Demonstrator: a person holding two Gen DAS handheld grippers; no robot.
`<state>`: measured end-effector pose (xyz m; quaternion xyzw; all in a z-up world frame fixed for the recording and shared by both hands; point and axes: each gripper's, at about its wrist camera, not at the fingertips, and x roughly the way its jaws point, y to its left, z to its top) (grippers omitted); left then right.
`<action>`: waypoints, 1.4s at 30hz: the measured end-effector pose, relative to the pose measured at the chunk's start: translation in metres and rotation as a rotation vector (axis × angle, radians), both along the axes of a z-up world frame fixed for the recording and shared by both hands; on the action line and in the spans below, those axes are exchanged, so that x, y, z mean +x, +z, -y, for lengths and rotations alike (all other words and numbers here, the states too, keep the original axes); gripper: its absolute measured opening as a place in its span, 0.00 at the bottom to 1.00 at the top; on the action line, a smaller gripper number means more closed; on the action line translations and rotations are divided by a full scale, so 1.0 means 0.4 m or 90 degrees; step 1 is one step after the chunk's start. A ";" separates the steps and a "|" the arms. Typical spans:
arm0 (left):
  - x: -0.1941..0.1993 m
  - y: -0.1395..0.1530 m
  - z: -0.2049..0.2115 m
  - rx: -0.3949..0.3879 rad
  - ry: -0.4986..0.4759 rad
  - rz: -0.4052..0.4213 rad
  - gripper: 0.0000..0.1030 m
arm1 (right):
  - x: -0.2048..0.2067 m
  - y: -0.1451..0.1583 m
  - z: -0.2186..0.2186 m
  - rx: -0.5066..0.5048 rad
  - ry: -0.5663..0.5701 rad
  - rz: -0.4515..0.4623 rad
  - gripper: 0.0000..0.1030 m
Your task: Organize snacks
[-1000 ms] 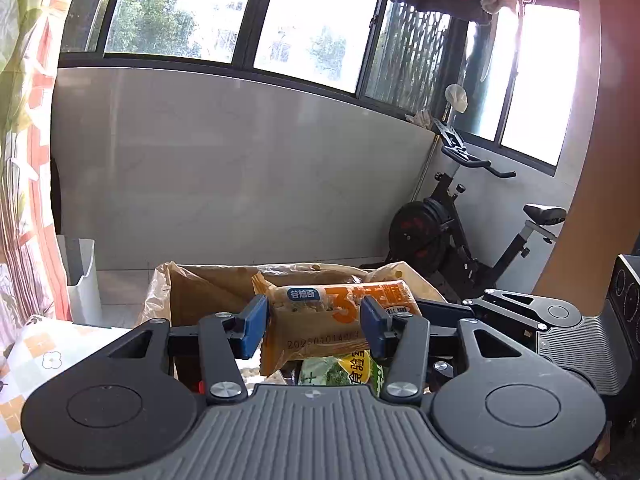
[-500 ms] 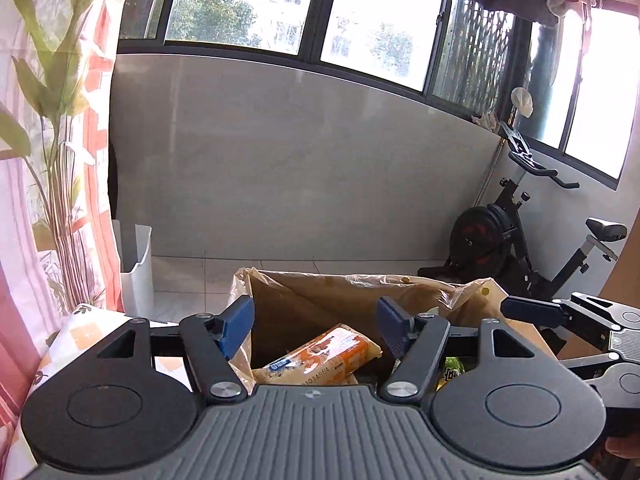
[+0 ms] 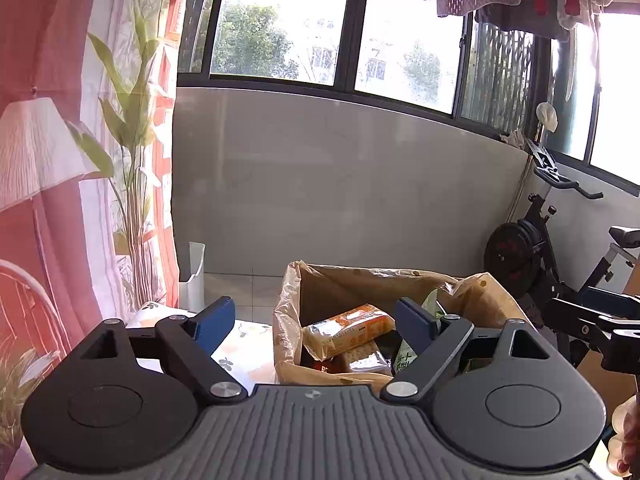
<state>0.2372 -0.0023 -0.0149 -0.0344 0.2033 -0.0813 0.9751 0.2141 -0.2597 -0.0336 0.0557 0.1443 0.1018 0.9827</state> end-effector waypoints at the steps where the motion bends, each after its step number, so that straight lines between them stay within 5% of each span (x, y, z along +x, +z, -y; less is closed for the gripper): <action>1: -0.015 0.008 -0.005 -0.006 0.009 0.001 0.86 | -0.013 0.007 -0.001 -0.001 0.001 0.005 0.99; 9: -0.091 0.047 -0.020 0.029 0.109 0.022 0.86 | -0.090 0.063 0.003 -0.014 -0.004 0.044 1.00; 25: -0.134 0.090 0.008 0.083 0.141 0.048 0.86 | -0.101 0.059 0.018 -0.001 -0.014 0.035 1.00; 42: -0.154 0.106 0.009 0.086 0.144 0.057 0.86 | -0.123 0.064 0.008 -0.022 -0.045 0.038 1.00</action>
